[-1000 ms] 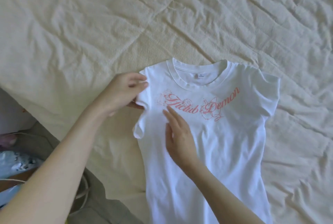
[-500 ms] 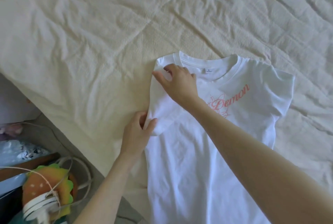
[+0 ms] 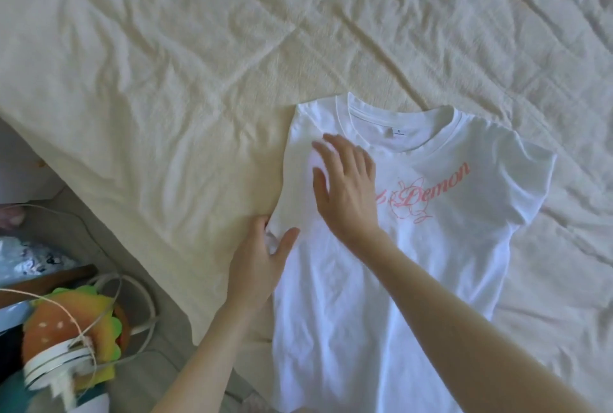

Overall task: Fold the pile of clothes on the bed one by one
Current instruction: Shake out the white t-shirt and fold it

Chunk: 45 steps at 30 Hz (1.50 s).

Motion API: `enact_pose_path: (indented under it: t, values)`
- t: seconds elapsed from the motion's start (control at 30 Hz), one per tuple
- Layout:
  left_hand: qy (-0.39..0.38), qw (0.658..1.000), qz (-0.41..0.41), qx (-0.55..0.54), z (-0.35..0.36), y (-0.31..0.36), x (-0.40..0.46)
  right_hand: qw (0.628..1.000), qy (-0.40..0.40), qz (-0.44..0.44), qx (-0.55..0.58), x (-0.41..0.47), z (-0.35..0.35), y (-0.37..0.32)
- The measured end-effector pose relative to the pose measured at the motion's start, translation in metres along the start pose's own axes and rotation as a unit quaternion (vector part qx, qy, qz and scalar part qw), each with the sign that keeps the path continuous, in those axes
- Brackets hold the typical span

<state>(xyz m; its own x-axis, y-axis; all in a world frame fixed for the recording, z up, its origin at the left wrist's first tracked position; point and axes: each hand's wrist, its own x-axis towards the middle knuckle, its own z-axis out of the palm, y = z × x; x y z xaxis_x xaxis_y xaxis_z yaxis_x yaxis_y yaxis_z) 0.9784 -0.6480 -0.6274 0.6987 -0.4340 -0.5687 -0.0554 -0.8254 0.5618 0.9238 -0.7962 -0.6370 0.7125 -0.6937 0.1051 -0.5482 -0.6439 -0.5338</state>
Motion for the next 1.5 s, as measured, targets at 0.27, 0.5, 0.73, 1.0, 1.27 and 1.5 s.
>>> enact_pose_path:
  t: [0.27, 0.5, 0.73, 1.0, 1.27, 1.5]
  values:
    - [0.130, 0.967, 0.104, 0.195, -0.002, 0.017, -0.015, 0.995, -0.080, 0.054, -0.040, -0.079, -0.036, 0.038]
    - [0.006, 0.875, 0.338, 0.347, 0.065, 0.065, -0.032, 0.865, 0.168, 0.471, 0.053, -0.097, -0.114, 0.115]
    - [-0.138, 0.827, 0.266, 0.476, 0.118, 0.054, -0.009, 0.626, -0.003, 0.640, 0.446, -0.072, -0.144, 0.183]
    - [-0.189, 0.792, 0.203, 0.544, 0.120, 0.071, -0.006, 0.687, 0.243, 0.510, 0.457, -0.078, -0.175, 0.181]
    - [-0.213, 0.784, 0.179, 0.555, 0.118, 0.079, -0.008, 0.622, 0.107, 0.559, 0.537, -0.094, -0.172, 0.195]
    - [-0.203, 0.802, 0.206, 0.522, 0.107, 0.094, -0.012, 0.713, 0.229, 0.513, 0.419, -0.057, -0.185, 0.194]
